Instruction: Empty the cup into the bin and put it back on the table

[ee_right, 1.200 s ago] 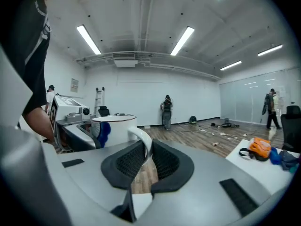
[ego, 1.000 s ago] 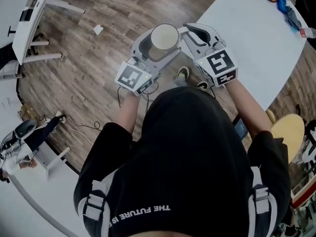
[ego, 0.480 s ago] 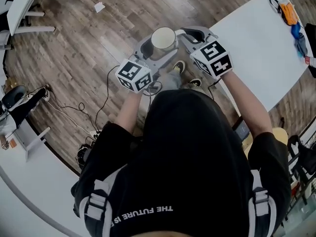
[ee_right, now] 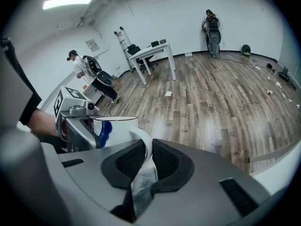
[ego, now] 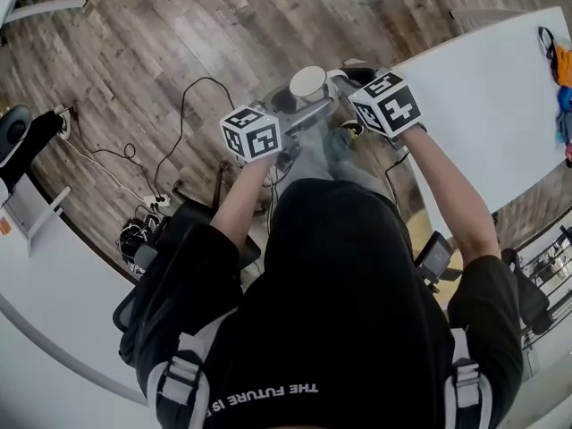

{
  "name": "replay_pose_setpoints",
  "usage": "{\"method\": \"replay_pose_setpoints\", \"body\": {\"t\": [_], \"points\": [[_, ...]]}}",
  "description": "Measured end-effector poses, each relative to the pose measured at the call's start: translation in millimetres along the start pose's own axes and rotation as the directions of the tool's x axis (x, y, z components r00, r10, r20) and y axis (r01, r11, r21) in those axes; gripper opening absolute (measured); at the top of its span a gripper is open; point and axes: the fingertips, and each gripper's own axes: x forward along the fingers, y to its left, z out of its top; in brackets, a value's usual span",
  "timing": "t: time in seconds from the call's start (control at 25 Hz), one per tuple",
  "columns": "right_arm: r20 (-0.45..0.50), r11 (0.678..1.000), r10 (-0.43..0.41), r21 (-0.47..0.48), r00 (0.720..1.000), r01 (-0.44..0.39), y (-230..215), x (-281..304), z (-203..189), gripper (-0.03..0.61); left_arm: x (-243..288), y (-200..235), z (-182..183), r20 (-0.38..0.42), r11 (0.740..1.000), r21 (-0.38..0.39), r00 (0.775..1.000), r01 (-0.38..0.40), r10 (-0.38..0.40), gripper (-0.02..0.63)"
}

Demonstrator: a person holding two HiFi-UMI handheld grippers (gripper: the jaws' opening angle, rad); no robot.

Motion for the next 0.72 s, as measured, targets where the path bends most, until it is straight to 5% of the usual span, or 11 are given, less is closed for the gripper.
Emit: {"method": "replay_pose_setpoints", "body": {"t": [0.72], "points": [[-0.017, 1.000, 0.000, 0.009, 1.000, 0.000, 1.1, 7.5, -5.1, 0.054, -1.9, 6.4, -5.1, 0.015, 0.999, -0.037, 1.000, -0.006, 0.007, 0.365]]}}
